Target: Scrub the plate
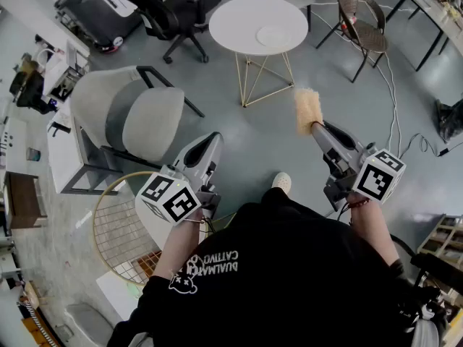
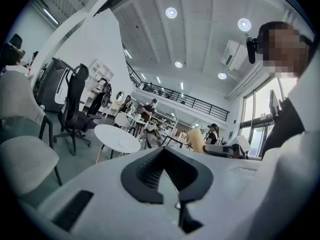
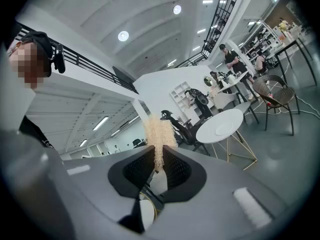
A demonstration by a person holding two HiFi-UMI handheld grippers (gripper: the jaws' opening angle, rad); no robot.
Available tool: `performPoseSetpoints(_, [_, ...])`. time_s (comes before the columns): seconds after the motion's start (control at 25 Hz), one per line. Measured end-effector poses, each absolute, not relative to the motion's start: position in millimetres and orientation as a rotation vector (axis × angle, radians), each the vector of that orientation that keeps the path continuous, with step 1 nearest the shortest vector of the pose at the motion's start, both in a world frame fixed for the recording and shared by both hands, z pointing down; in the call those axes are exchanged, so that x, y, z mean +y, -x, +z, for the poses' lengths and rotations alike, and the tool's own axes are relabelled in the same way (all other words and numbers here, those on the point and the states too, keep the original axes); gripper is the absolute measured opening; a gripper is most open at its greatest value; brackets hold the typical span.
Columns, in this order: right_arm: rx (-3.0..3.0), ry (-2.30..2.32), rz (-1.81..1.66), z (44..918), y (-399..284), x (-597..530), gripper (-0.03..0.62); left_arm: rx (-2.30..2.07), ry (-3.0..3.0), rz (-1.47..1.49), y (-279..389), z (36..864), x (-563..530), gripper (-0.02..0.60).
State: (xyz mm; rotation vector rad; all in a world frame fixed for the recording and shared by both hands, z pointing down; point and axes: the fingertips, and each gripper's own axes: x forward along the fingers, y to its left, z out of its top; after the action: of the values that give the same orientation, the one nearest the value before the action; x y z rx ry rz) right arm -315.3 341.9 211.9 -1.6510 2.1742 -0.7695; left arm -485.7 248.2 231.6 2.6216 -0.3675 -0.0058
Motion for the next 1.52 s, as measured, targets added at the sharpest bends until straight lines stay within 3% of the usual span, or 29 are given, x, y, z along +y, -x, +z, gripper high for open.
performPoseSetpoints(0.68, [2.055, 1.652, -0.792, 228.5, 294.2, 340.4, 0.057, -0.268, -2.631, -0.004, 465.2, 241.4, 245.3, -0.006])
performPoseSetpoints(1.08, [2.146, 1.573, -0.868, 230.7, 221.6, 248.1, 0.057, -0.290, -2.594, 0.003, 381.0, 241.4, 170.4, -0.006])
performPoseSetpoints(1.52, [2.207, 1.508, -0.869, 216.5, 88.9, 128.6, 0.057, -0.361, -2.594, -0.068, 255.2, 224.3, 61.6, -0.006])
